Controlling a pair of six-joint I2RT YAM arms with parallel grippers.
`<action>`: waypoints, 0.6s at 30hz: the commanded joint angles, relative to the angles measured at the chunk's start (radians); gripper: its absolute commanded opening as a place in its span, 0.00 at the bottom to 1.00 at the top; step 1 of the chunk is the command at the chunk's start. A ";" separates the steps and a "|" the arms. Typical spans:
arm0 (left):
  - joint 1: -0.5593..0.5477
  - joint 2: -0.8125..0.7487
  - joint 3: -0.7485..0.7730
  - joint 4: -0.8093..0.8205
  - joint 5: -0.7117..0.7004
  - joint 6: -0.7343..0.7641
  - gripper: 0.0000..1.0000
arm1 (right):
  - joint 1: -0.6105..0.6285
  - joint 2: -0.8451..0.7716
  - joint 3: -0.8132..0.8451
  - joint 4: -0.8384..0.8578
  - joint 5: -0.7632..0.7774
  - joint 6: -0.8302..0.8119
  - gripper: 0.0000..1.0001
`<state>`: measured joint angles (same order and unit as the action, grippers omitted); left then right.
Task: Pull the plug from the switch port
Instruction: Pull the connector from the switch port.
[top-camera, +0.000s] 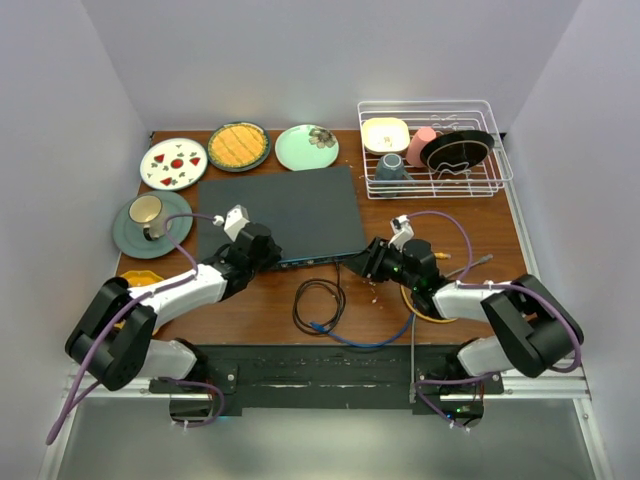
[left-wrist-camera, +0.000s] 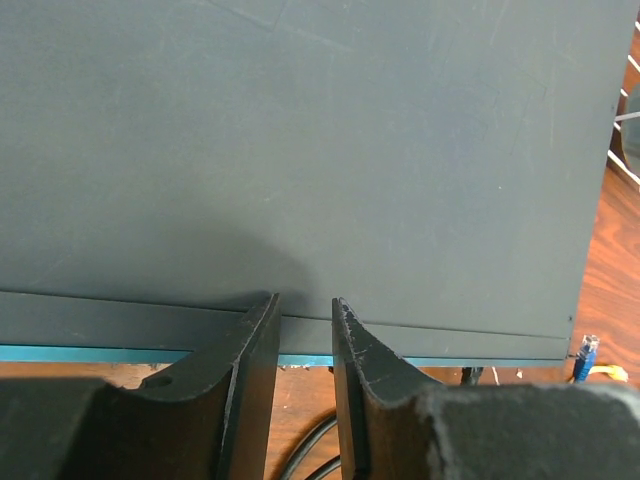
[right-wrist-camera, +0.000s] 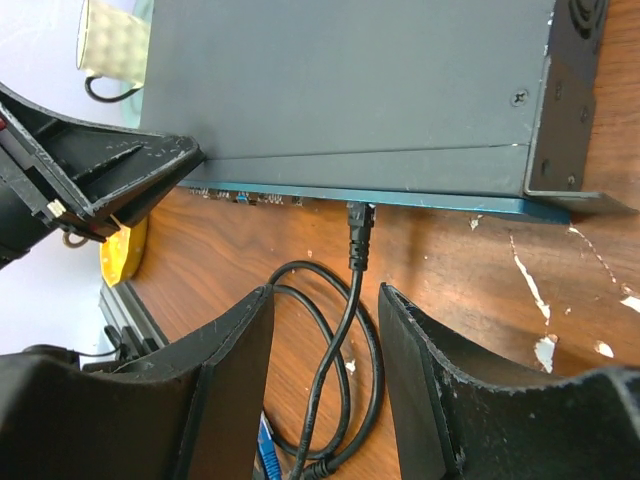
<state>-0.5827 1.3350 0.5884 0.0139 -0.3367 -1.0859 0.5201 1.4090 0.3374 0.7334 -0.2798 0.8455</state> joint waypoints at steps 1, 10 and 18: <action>0.007 0.027 -0.036 -0.029 0.034 -0.019 0.32 | 0.008 0.024 0.005 0.118 -0.002 0.007 0.50; 0.006 -0.011 -0.042 -0.055 0.047 -0.002 0.25 | 0.008 0.172 0.057 0.216 -0.042 0.050 0.50; 0.006 -0.028 -0.058 -0.068 0.036 0.003 0.24 | 0.008 0.307 0.078 0.360 -0.078 0.121 0.50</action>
<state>-0.5781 1.3102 0.5602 0.0250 -0.3061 -1.0897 0.5232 1.6840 0.3748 0.9607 -0.3283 0.9257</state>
